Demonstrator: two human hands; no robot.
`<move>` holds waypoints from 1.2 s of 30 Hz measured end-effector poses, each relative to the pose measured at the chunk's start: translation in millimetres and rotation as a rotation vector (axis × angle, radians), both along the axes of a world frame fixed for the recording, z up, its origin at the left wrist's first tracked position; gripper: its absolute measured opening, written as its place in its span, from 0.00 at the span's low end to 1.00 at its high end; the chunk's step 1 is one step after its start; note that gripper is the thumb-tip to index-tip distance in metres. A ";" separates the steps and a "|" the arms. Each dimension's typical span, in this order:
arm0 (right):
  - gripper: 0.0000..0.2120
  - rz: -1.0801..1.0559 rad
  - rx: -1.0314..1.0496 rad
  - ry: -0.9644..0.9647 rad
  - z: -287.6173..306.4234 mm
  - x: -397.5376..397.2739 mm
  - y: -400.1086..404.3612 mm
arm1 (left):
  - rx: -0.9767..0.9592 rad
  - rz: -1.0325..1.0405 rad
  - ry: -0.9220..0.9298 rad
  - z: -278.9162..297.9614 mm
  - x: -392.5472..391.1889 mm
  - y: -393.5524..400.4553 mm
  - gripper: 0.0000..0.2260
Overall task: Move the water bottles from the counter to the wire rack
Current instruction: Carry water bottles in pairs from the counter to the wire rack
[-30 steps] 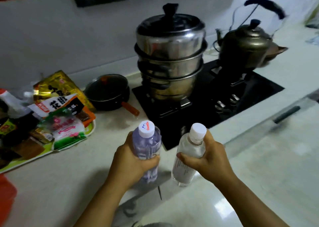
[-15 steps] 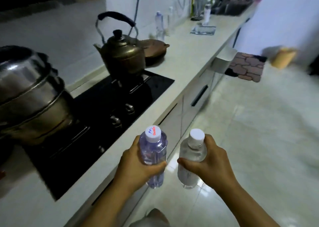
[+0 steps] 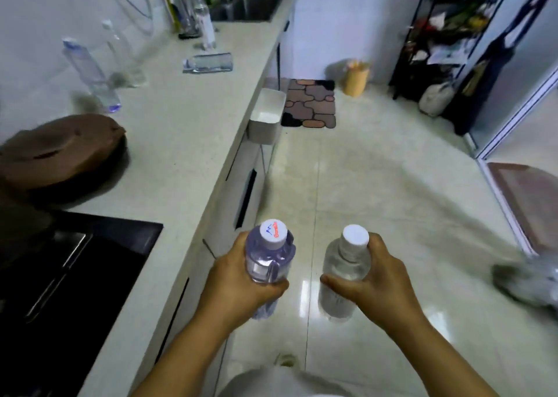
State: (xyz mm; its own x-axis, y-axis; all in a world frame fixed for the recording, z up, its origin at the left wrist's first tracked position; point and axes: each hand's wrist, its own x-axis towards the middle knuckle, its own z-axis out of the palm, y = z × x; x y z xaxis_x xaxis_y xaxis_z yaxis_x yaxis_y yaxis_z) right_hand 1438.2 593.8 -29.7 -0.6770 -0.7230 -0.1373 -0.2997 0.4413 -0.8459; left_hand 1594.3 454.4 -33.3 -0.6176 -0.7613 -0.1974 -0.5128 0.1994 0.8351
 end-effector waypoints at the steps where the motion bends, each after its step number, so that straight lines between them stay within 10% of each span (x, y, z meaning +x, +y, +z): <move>1: 0.32 -0.045 0.007 -0.005 1.3 -17.9 -7.2 | 0.010 -0.041 0.007 0.1 -23.2 -12.8 0.28; 36: 0.32 -0.287 -0.006 -0.005 -1.1 -736.5 -364.3 | 0.000 -0.253 0.074 -8.9 -773.4 -399.2 0.31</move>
State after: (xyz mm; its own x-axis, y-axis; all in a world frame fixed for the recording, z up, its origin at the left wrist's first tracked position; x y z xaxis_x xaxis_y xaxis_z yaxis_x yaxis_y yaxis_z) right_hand 701.7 229.5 -30.8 -0.8532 -0.5031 -0.1377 -0.1589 0.5022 -0.8500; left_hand 820.9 55.2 -42.2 -0.8013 -0.5805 -0.1447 -0.3838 0.3133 0.8686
